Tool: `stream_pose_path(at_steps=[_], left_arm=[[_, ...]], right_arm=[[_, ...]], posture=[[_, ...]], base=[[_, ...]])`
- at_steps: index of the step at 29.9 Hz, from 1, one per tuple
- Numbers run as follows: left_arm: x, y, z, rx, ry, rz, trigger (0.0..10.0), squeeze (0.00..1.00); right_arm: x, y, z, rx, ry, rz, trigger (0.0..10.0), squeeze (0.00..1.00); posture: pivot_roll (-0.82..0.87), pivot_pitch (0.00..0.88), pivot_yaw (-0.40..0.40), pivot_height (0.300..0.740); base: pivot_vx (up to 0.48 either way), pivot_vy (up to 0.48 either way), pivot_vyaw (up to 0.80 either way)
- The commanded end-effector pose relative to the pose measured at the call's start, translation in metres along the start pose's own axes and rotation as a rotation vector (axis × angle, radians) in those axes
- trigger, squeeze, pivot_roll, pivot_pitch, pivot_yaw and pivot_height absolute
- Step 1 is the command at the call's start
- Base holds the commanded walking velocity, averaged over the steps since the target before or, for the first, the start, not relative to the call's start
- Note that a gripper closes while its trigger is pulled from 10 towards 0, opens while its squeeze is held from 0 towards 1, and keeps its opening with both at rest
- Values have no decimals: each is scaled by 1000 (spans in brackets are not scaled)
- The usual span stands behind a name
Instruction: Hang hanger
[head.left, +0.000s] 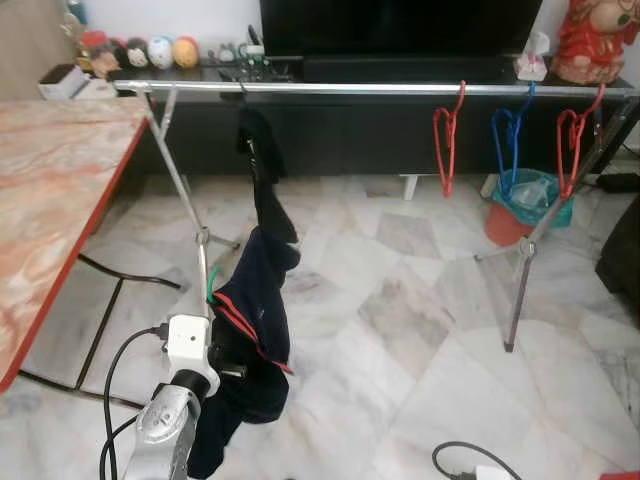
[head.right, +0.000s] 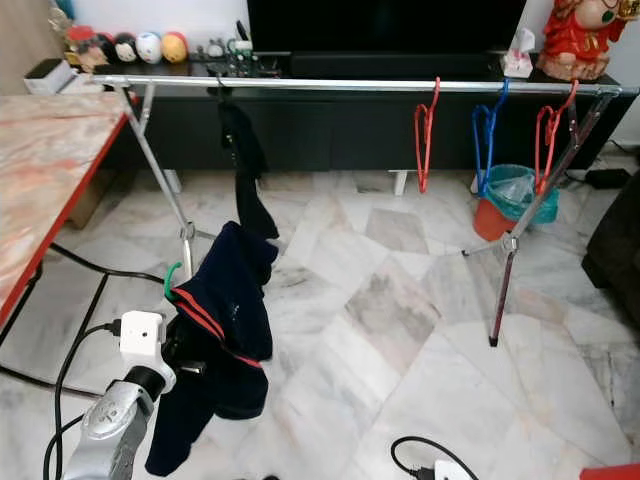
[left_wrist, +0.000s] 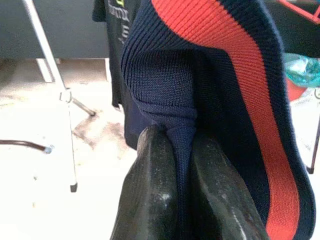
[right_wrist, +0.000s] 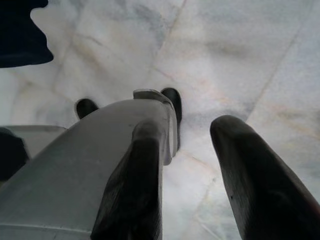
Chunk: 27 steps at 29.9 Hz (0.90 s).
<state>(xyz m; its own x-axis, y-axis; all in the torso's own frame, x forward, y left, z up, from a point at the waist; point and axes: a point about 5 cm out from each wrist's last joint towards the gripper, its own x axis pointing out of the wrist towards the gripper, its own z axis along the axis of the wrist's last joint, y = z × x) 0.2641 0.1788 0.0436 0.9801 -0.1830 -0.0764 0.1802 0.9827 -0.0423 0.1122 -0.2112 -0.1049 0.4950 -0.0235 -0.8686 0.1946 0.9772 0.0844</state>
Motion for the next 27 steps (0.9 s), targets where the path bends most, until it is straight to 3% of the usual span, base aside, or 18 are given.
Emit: stream_pose_path(at_steps=[1, 27], left_arm=[[3, 3, 11, 8, -49, 5, 10000, 0], [5, 2, 16, 12, -50, -29, 10000, 0]], right_arm=[[-1, 4, -8, 9, 24, 5, 10000, 0], [-1, 4, -6, 12, 8, -2, 10000, 0]], posture=[[-86, 5, 31, 740], [-77, 6, 35, 740]], base=[[-322, 0, 0], [-319, 0, 0]])
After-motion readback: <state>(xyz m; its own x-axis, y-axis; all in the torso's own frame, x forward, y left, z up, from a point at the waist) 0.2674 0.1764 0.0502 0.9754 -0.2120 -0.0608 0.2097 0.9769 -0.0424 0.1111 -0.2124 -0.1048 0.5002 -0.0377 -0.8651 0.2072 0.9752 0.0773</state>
